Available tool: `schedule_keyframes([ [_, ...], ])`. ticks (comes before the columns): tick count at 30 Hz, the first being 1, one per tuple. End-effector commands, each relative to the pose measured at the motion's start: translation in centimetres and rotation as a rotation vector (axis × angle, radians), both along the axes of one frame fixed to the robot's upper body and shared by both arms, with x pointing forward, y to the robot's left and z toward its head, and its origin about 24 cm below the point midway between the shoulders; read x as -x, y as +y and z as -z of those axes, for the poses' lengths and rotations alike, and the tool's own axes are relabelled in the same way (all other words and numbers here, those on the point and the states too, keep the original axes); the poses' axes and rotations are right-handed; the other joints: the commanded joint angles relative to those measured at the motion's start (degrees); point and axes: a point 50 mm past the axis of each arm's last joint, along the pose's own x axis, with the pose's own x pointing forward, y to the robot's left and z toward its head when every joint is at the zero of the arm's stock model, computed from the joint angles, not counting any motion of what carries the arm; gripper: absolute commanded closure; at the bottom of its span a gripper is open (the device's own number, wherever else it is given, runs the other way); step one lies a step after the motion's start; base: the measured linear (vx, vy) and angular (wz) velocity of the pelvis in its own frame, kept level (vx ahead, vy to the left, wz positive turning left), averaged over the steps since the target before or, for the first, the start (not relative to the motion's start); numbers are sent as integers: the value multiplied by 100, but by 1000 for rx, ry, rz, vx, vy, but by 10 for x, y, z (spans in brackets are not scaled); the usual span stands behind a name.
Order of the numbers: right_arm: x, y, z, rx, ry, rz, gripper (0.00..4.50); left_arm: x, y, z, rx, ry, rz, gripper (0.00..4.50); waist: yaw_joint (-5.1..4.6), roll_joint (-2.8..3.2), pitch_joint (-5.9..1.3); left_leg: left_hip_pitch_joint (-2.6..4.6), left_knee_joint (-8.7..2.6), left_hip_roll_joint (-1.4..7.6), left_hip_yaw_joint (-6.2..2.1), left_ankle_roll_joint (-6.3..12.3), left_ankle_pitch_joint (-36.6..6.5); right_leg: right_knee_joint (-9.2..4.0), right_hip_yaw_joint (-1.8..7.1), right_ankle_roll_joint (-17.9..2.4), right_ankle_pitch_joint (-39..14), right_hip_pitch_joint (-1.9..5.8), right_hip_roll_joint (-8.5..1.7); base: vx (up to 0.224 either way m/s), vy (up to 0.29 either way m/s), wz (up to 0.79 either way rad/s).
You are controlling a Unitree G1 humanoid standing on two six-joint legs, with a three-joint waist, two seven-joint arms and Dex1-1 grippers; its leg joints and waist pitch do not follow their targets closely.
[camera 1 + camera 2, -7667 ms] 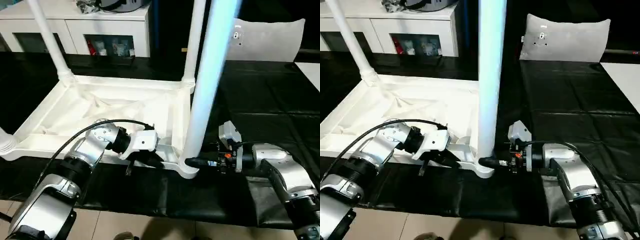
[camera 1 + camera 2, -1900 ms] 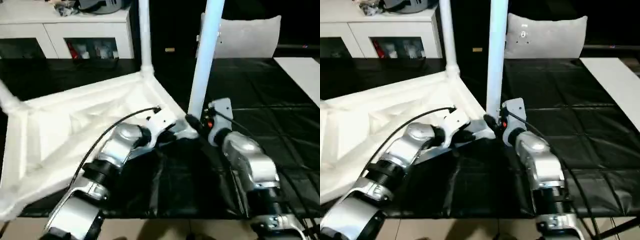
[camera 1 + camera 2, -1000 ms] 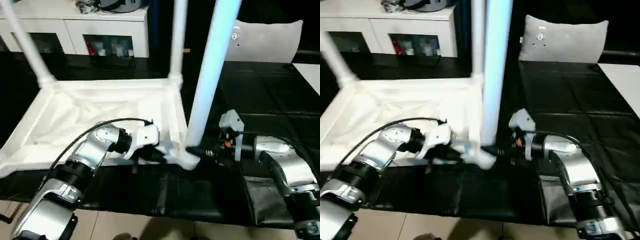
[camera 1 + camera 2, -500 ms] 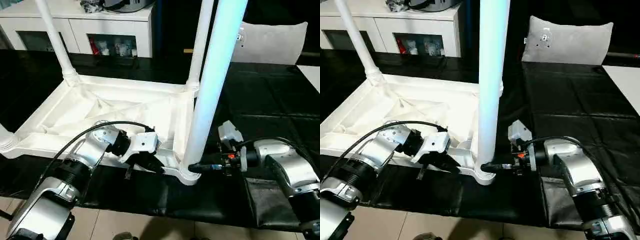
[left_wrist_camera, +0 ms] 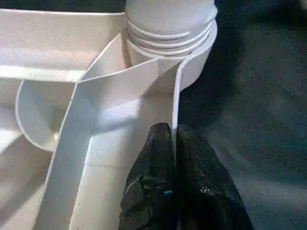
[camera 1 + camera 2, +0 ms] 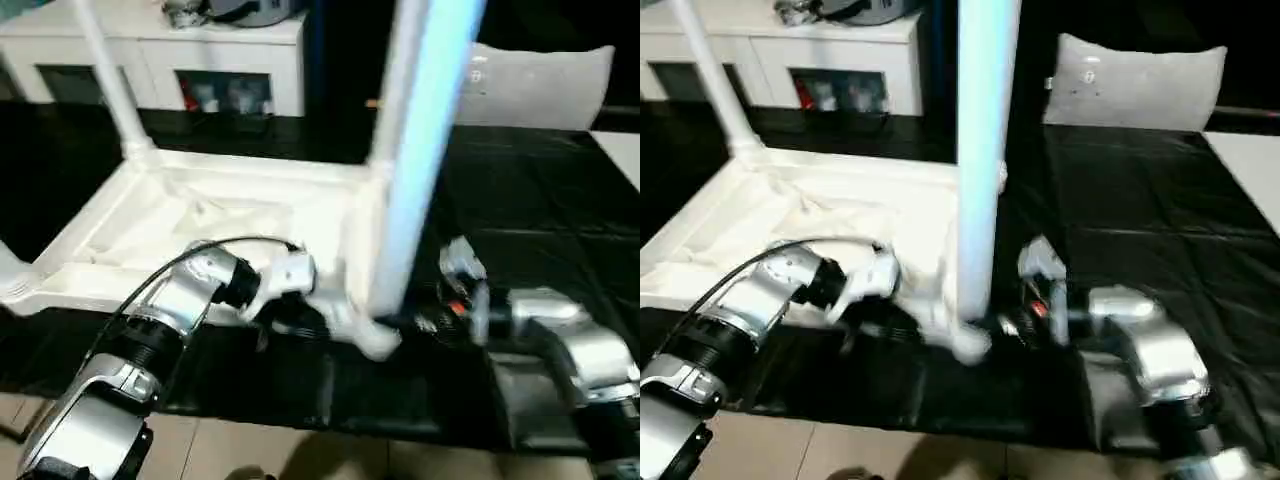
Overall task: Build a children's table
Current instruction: Rotate leg to tighten
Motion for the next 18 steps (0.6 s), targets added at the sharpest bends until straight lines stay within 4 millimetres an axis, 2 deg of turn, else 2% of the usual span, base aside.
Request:
schedule_keyframes([
  [1, -7, 26, 0, -20, 15, 43, 254, -4, -28, -16, 99, -66, -52, 450, -26, -98, -381, -8, -437, 24, -29, 45, -1542, -537, 127, -395, -3281, 350, -213, 0, 0, 0],
  [3, -12, 30, 1, -13, 17, 107, 254, -6, -33, -17, 102, -73, -98, 450, -159, -108, -391, -25, -419, 1, -35, 106, -1529, -560, 123, -331, -3267, 347, -203, 0, 0, 0],
  [4, -13, 30, 1, -11, 17, 121, 254, -7, -34, -17, 102, -75, -107, 450, -188, -107, -398, -32, -412, -5, -33, 136, -1500, -559, 125, -358, -3214, 344, -201, 0, 0, 0],
  [6, -25, 36, 1, 16, 12, 270, 255, -14, -42, -19, 104, -105, -212, 450, -261, -113, -410, -20, -383, -11, -18, 184, -1458, -558, 124, -431, -3127, 315, -188, 0, 0, 0],
  [7, -25, 36, 1, 16, 12, 270, 255, -14, -42, -19, 104, -105, -212, 450, -275, -114, -409, -16, -385, -17, -19, 204, -1439, -563, 122, -457, -3112, 313, -191, 0, 0, 0],
  [9, -35, 40, -1, 29, -7, 382, 255, -20, -50, -22, 104, -147, -312, 450, -286, -87, -418, -31, -388, 0, -10, 298, -1294, -530, 148, -558, -2824, 315, -182, 0, 0, 0],
  [11, -40, 43, -3, 24, -41, 426, 199, -23, -57, -26, 114, -175, -360, 450, -307, -98, -449, -29, -379, 15, -11, 277, -1208, -490, 154, -636, -2628, 321, -192, 0, 0, 0],
  [12, -42, 44, -6, -4, -60, 435, 199, -23, -60, -28, 123, -180, -364, 450, -274, -111, -471, -23, -369, 16, 2, 340, -1046, -456, 183, -753, -2274, 332, -193, 0, 0, 0],
  [13, -42, 44, -6, -4, -60, 435, 184, -23, -60, -28, 123, -180, -364, 450, -278, -107, -468, -48, -375, 20, -1, 384, -970, -421, 195, -827, -2079, 343, -186, 0, 0, 0],
  [15, -42, 43, -10, -26, -75, 441, 177, -22, -61, -29, 124, -185, -357, 450, -268, -100, -496, -69, -353, 32, 5, 556, -633, -318, 222, -1093, -1319, 378, -175, 25, 1, 1],
  [16, -42, 43, -10, -26, -75, 440, 151, -22, -61, -29, 125, -185, -356, 450, -259, -100, -511, -68, -335, 30, 10, 649, -460, -275, 231, -1214, -1018, 391, -182, 51, 2, 2],
  [17, -40, 41, -11, -31, -78, 430, 151, -21, -60, -29, 130, -186, -341, 450, -259, -100, -511, -68, -335, 30, 10, 649, -460, -275, 231, -1214, -1018, 391, -182, 0, 0, 0],
  [18, -38, 36, -11, -28, -81, 419, 142, -20, -58, -28, 130, -188, -325, 450, -237, -97, -528, -72, -315, 27, 14, 791, -237, -222, 238, -1348, -651, 406, -181, 0, 0, 0],
])
